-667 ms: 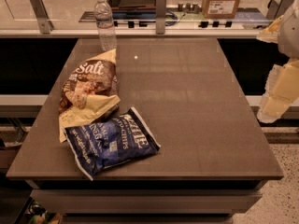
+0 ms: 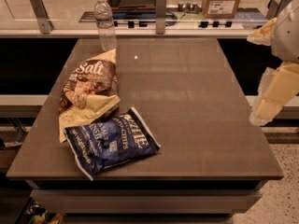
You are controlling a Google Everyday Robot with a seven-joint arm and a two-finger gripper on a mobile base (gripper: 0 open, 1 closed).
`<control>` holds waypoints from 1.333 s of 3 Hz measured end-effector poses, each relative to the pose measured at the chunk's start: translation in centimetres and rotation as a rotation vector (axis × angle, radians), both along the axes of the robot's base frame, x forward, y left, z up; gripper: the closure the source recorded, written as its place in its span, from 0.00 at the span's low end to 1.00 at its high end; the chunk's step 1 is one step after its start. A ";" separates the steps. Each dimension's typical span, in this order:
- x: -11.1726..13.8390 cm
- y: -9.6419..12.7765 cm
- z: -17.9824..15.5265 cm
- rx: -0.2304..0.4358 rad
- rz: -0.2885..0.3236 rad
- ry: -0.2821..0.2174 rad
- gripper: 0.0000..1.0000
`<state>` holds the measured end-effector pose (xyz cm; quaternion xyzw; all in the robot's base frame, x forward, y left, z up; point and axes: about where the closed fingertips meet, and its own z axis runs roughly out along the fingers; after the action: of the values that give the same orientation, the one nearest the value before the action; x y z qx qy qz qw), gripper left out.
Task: Move blue chip bag near water bottle
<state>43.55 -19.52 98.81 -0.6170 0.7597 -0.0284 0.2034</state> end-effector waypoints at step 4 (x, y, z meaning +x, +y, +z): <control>-1.3 14.2 -4.3 0.254 0.226 -0.018 0.00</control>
Offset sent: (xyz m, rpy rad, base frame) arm -0.0084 0.1103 -0.0354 0.4689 0.0101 0.2583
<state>42.22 -5.34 94.53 -0.6677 0.6810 0.0851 0.2884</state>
